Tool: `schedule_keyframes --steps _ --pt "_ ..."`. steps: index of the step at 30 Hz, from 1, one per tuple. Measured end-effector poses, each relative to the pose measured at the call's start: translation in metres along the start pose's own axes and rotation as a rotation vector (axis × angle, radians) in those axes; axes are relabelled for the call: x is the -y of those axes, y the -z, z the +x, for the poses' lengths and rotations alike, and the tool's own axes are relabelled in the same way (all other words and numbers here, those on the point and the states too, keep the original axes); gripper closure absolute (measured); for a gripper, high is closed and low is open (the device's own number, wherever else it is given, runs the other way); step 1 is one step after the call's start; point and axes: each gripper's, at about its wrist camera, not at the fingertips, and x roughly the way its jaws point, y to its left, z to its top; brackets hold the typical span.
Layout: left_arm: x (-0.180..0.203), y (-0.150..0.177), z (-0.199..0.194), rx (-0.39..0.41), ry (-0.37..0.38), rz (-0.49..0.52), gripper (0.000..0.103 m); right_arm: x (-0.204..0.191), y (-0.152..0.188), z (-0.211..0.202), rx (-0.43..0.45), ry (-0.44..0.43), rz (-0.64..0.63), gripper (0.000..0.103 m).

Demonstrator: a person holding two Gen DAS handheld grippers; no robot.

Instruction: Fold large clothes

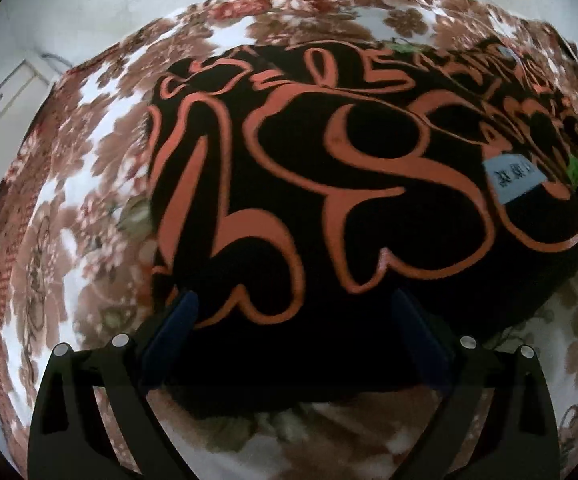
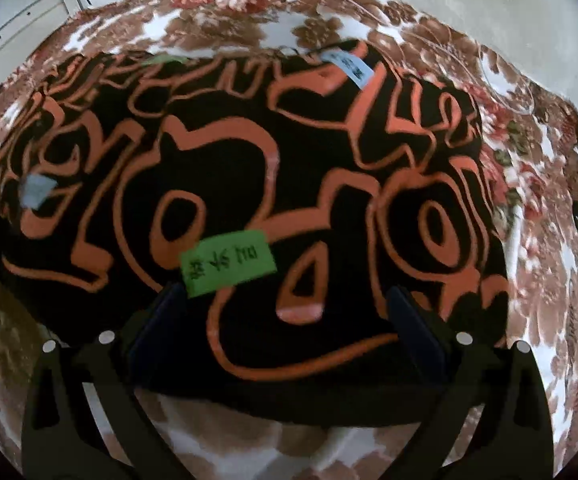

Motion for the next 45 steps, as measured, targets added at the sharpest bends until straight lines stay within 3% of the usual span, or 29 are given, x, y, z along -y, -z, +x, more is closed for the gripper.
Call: schedule_keyframes --steps 2,5,12,19,21,26,31,39,45 --pt "-0.003 0.000 -0.007 0.004 0.006 -0.027 0.009 0.005 0.004 -0.001 -0.021 0.054 -0.004 0.005" --pt "-0.011 0.003 -0.028 0.033 0.052 -0.112 0.009 0.015 0.009 -0.012 -0.035 0.017 0.049 0.005" --pt "-0.034 0.041 -0.077 0.130 0.220 -0.451 0.006 0.035 0.022 -0.044 -0.065 -0.035 0.170 0.005" --pt "-0.044 0.102 -0.056 0.127 0.419 -0.774 0.006 0.028 0.012 -0.068 -0.008 -0.048 0.193 0.005" --pt "-0.043 0.115 -0.048 0.158 0.476 -0.838 0.006 0.016 0.003 -0.068 0.005 -0.058 0.188 0.005" --pt "-0.030 0.124 -0.023 0.216 0.517 -0.917 0.006 -0.010 -0.017 -0.059 0.022 -0.049 0.165 0.005" --pt "-0.020 0.107 -0.002 0.231 0.566 -0.926 0.006 -0.018 -0.025 -0.046 -0.007 -0.063 0.195 0.005" --pt "-0.022 0.091 0.017 0.244 0.543 -0.934 0.006 -0.030 -0.041 -0.028 0.017 0.055 0.083 0.005" --pt "-0.033 0.068 0.033 0.272 0.514 -0.980 0.006 -0.029 -0.036 -0.007 -0.055 0.038 0.124 0.005"
